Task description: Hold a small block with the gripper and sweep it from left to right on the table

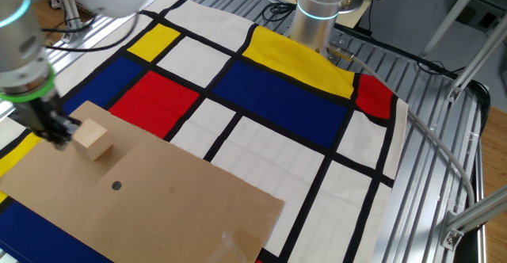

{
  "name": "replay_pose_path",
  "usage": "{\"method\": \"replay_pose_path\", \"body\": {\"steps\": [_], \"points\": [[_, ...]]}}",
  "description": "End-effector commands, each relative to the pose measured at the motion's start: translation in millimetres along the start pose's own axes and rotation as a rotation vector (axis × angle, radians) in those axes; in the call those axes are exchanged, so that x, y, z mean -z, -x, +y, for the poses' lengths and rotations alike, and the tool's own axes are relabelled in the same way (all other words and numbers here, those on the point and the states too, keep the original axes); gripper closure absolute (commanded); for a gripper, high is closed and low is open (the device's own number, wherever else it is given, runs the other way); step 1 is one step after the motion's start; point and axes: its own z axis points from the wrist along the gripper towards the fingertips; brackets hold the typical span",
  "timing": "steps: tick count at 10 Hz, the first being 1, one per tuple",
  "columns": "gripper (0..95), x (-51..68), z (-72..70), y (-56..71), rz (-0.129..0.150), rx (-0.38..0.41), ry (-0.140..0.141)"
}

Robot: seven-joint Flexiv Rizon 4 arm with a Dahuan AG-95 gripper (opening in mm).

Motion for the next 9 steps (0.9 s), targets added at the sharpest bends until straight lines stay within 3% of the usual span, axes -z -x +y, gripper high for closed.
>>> {"method": "replay_pose_path", "body": {"steps": [1, 3, 9], "points": [[95.0, -4.7, -10.8, 1.8, -0.005, -0.004, -0.002], [95.0, -3.9, -14.8, 2.1, -0.001, -0.008, -0.01], [95.0, -5.1, -15.4, 2.6, -0.002, -0.01, -0.001]]}}
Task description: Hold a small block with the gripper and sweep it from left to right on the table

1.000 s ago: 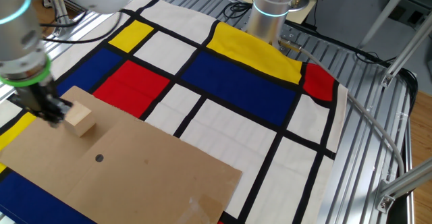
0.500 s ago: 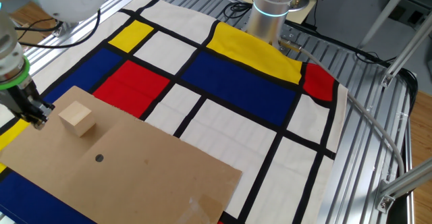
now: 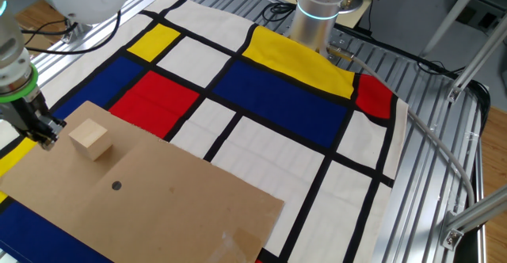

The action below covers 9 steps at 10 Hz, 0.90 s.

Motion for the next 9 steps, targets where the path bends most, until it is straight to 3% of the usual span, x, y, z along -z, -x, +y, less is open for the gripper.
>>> {"method": "replay_pose_path", "body": {"steps": [1, 6, 9], "points": [[95.0, -0.9, 0.2, 1.4, 0.004, 0.001, 0.006], [95.0, -1.2, 0.2, 1.5, 0.001, 0.009, 0.004], [95.0, -1.2, 0.2, 1.5, 0.001, 0.001, 0.023]]}}
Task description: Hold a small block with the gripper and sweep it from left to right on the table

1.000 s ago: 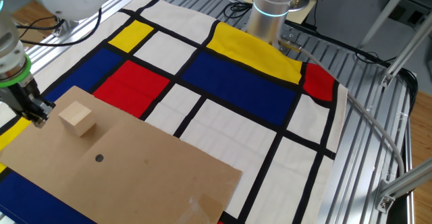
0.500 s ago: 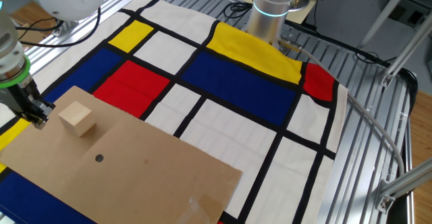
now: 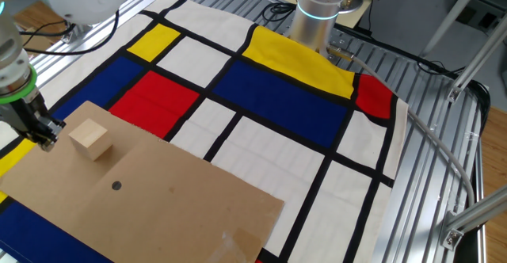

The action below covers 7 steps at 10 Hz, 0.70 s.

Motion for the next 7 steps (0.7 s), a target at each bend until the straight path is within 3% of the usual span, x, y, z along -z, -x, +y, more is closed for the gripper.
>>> {"method": "replay_pose_path", "body": {"steps": [1, 7], "points": [[95.0, 0.5, -1.1, 3.0, -0.004, -0.011, 0.019], [95.0, 0.5, -1.1, 3.0, 0.017, -0.009, 0.029]]}}
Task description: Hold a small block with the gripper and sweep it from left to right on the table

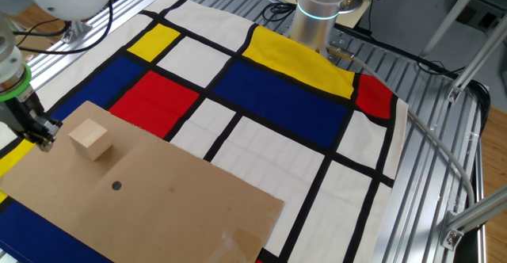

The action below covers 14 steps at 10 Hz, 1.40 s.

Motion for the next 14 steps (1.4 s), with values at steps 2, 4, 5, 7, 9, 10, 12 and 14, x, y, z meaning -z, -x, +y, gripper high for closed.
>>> {"method": "replay_pose_path", "body": {"steps": [2, 4, 5, 7, 9, 10, 12, 14], "points": [[95.0, 0.3, 0.0, 0.1, -0.001, -0.014, 0.008], [95.0, 0.3, 0.0, 0.1, -0.003, -0.033, 0.009], [95.0, 0.3, 0.0, 0.1, -0.002, -0.036, 0.007], [95.0, 0.3, 0.0, 0.1, 0.0, -0.037, 0.003], [95.0, 0.3, 0.0, 0.1, -0.001, -0.038, 0.003], [95.0, 0.3, 0.0, 0.1, 0.001, -0.038, 0.0], [95.0, 0.3, 0.0, 0.1, 0.001, -0.043, -0.005], [95.0, 0.4, 0.0, 0.0, 0.005, -0.048, 0.001]]}}
